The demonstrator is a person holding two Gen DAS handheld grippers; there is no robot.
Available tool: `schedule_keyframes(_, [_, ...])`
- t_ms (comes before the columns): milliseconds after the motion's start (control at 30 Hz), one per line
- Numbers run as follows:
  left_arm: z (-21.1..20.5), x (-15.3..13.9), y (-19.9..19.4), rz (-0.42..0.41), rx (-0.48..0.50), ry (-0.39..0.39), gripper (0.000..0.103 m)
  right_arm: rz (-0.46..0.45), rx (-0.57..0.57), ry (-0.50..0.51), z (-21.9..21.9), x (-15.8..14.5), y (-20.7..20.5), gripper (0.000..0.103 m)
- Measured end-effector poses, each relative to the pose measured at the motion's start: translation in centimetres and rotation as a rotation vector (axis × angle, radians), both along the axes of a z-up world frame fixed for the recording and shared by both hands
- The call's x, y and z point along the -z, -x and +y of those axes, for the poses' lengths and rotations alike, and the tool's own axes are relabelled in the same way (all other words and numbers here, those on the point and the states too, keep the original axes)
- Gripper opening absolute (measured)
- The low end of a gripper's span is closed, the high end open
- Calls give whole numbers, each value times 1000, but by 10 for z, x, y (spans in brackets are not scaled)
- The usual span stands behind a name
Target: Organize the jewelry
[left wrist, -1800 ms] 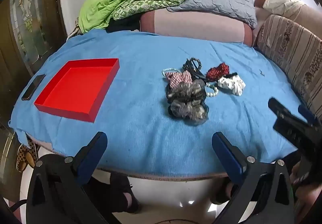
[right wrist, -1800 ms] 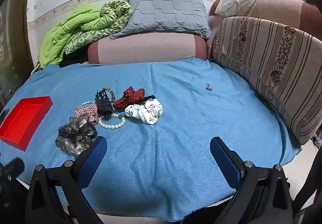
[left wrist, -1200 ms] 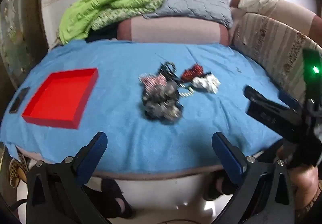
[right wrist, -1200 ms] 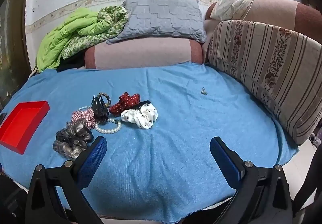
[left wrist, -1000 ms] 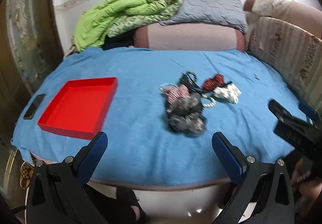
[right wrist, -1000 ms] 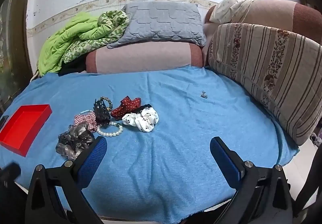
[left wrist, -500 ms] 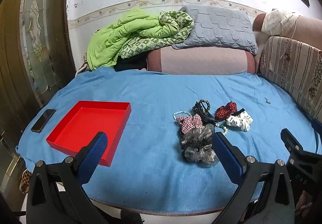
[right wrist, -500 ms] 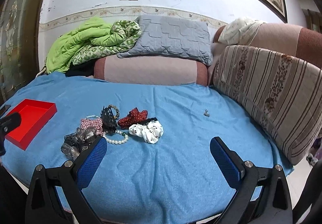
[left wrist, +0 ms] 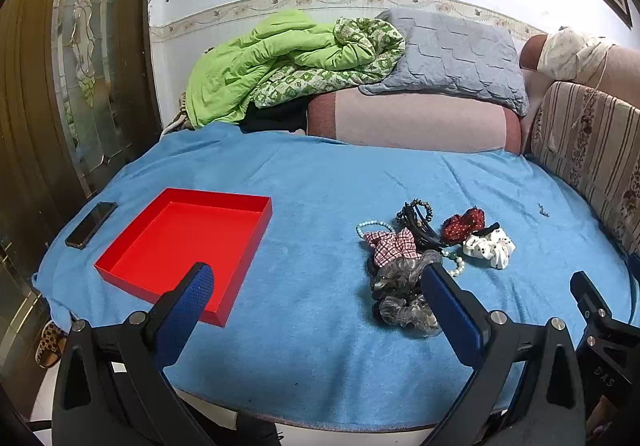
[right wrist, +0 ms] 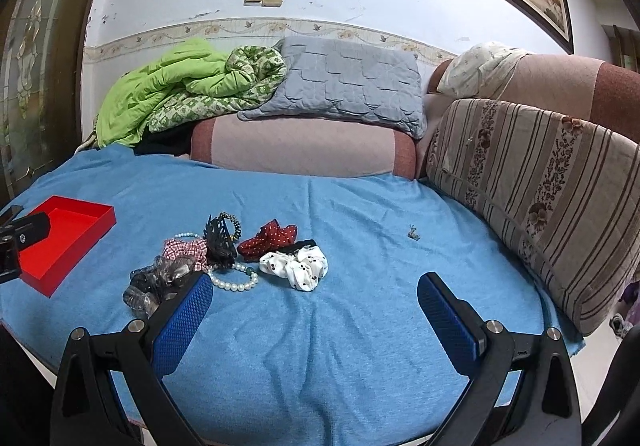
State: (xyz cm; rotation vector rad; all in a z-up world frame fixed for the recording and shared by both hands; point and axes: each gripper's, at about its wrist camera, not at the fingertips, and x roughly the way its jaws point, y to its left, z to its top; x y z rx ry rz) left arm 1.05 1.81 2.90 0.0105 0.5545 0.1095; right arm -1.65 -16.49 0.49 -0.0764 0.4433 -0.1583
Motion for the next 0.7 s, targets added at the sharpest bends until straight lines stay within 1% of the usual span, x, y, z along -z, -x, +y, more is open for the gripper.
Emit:
schedule_keyframes(367, [-4,1,2,16,20,-7,103,11,-2,-4,0,3,-1,103])
schedule_keyframes(700, [-4,-1,6,-5,23,-5,103,8,-2,-6,-1,3,1,103])
